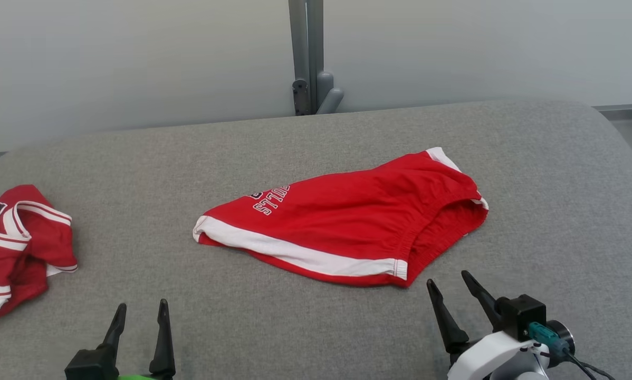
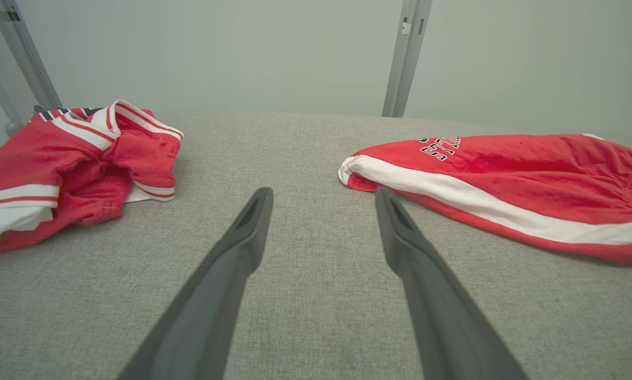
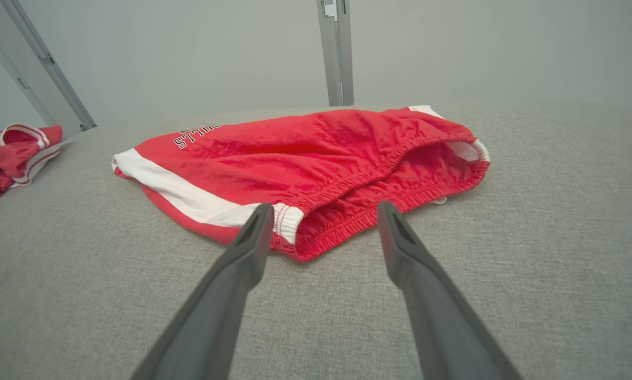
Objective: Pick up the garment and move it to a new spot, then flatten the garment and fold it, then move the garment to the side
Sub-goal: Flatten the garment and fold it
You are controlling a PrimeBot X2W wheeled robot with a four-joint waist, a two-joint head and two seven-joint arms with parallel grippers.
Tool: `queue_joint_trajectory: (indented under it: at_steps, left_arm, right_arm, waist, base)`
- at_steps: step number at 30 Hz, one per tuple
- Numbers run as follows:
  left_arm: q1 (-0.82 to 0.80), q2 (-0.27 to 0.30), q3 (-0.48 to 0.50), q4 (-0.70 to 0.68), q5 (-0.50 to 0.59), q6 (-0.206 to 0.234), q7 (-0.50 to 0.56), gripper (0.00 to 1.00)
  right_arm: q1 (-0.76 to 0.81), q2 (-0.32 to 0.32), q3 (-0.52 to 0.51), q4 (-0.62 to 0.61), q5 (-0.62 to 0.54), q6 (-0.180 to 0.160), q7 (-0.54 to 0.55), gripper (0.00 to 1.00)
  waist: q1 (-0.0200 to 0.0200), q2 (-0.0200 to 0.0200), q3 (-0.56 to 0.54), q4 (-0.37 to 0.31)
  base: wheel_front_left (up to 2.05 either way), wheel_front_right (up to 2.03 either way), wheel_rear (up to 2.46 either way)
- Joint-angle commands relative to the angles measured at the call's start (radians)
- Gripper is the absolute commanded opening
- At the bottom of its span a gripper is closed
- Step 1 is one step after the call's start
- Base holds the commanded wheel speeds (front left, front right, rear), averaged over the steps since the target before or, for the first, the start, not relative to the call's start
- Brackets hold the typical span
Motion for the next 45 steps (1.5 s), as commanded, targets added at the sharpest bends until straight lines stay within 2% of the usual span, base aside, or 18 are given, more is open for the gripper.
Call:
queue_joint_trajectory:
  at_steps: [1,12,22,23,24,26,40,45]
  left_arm:
    - [-0.018,0.001,-0.014,-0.001,-0.009,0.004,0.000,1.00]
    - [-0.088,0.001,-0.075,0.005,-0.015,0.006,0.000,1.00]
    - [-0.147,0.001,-0.105,0.018,-0.023,0.012,0.000,1.00]
    - [-0.151,0.001,-0.106,0.021,-0.023,0.013,0.000,1.00]
    - [-0.157,0.001,-0.107,0.022,-0.025,0.014,0.000,1.00]
    - [-0.165,0.001,-0.107,0.025,-0.024,0.015,0.000,1.00]
    - [-0.179,0.001,-0.101,0.081,-0.053,0.003,0.000,1.00]
    - [-0.190,0.003,-0.114,0.138,-0.067,-0.006,0.000,1.00]
  right_arm:
    - [-0.023,0.002,0.011,0.010,0.007,0.000,-0.003,1.00]
    - [-0.125,0.000,0.053,0.076,0.038,0.000,-0.003,1.00]
    - [-0.189,0.001,0.077,0.141,0.054,0.000,-0.003,1.00]
    - [-0.188,0.000,0.082,0.144,0.058,0.000,-0.003,0.78]
    - [-0.189,0.000,0.087,0.144,0.062,0.000,-0.003,0.46]
    - [-0.198,-0.004,0.096,0.124,0.068,0.000,-0.003,0.00]
    - [-0.085,-0.138,0.159,0.025,0.127,-0.001,-0.003,0.00]
    - [-0.083,-0.158,0.167,0.012,0.138,-0.001,-0.003,0.00]
  waist:
    - [0.0000,0.0021,0.023,0.017]
    - [0.0000,0.0021,0.138,0.076]
    - [0.0000,0.0021,0.204,0.089]
    - [0.0000,0.0021,0.209,0.086]
    - [0.0000,0.0021,0.213,0.083]
    - [0.0000,0.0021,0.221,0.073]
    - [0.0000,0.0021,0.213,-0.048]
    - [0.0000,0.0021,0.228,-0.086]
  base:
    - [0.00,0.00,0.00]
    - [0.00,0.00,0.00]
    - [0.00,0.00,0.00]
    - [0.00,0.00,0.00]
    - [0.00,0.00,0.00]
    - [0.00,0.00,0.00]
    - [0.00,0.00,0.00]
    - [0.00,0.00,0.00]
